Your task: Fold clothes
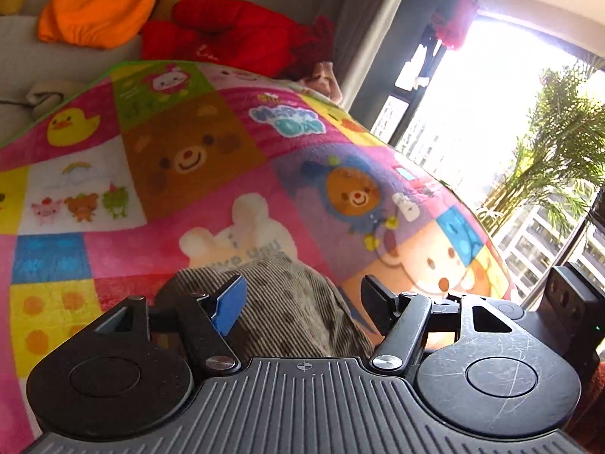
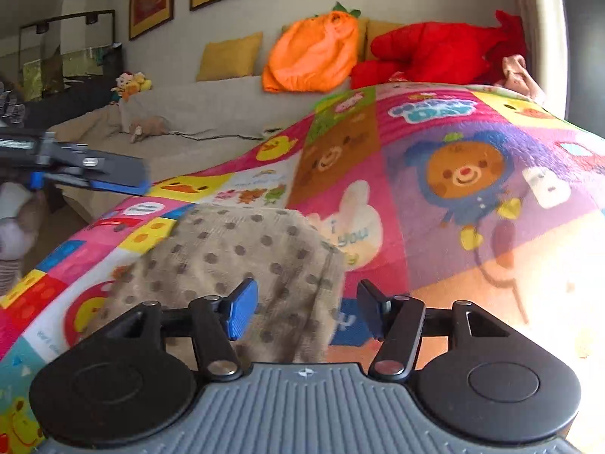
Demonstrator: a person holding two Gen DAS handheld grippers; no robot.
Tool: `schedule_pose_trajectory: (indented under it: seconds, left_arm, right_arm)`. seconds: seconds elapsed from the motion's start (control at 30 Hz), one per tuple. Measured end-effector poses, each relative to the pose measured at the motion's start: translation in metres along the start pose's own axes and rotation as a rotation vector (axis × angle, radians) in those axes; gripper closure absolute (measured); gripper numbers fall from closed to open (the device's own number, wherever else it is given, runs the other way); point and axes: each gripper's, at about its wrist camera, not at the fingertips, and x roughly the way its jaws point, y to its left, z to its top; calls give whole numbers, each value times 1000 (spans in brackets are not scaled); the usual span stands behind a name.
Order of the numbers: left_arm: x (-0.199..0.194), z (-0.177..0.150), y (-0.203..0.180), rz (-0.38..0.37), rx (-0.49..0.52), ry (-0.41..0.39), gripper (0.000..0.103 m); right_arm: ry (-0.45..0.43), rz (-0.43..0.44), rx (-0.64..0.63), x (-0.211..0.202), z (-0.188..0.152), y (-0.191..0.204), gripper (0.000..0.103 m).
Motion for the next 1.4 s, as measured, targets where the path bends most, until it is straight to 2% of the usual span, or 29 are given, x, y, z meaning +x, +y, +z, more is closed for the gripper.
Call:
schedule_pose_trajectory:
  seconds: [0.07,0.13,0.23,0.3,0.37,0.5,0.6,0.7,0.8,0.9,1.0,1.07,1.17,1.3,1.4]
  left_arm:
    - [41,2,11,11,-31,83,32]
    - [71,0,16,37,1,113,35]
    - [85,2,10,86,27,130,34]
    - [87,1,8,97,56,138,34]
    - [87,0,6,107,89,145,34]
    - [86,0,7,102,89,137,34]
    - [87,0,5,104,95,134,33]
    - [82,0,4,103,93,113,32]
    - [54,-2,-1,101,67,56,32]
    - [9,-19,-6,48,29,-1,28]
    - [-21,-45,-6,13,2,-2,34]
    - [-24,-62,-5,4,-1,26,41]
    - [-18,-76,-9,10,47,37,42]
    - [-5,-77,-5,6,31,59,42]
    - [0,-75,-3,8,29,61,42]
  right_arm:
    - [23,79,-25,5,1,21,36]
    - [60,134,-42,14,-3,39,36]
    - [139,114,-21,41,-19,43,35]
    - [156,117,32,52,-25,34,23]
    - [159,132,64,50,-24,27,23]
    - [85,127,40,25,-14,26,22]
    - [29,63,11,12,-9,22,21]
    - [72,49,36,24,-13,14,21]
    - [140,2,16,44,-23,14,18]
    - [135,-43,-32,45,-25,16,14]
    - [140,-55,-72,39,-21,15,14]
    - [127,-25,-22,30,-12,5,14]
    - [69,-37,95,22,10,-16,14]
    - [55,-75,102,51,35,-22,14]
    - [111,-137,0,92,37,-10,14]
